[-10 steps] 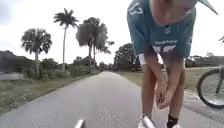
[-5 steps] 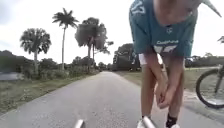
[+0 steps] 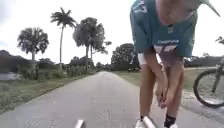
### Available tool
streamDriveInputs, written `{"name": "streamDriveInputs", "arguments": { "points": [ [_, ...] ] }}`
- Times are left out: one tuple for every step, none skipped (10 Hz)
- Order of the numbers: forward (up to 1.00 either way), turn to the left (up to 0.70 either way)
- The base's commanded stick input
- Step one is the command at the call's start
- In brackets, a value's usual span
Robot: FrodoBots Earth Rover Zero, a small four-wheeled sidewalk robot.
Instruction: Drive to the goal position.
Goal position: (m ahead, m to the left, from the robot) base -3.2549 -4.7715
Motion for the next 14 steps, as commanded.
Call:
{"name": "streamDriveInputs", "arguments": {
  "points": [
    [0.00, -0.70],
    [0.00, -0.70],
    [0.00, -0.70],
    [0.00, -0.70],
    [0.00, -0.70],
    [0.00, -0.70],
    [0.00, -0.70],
    [0.00, -0.70],
    [0.00, -0.70],
    [0.00, -0.70],
    [0.00, -0.70],
    [0.00, -0.70],
    [0.00, -0.70],
    [0.00, -0.70]
  ]
}}
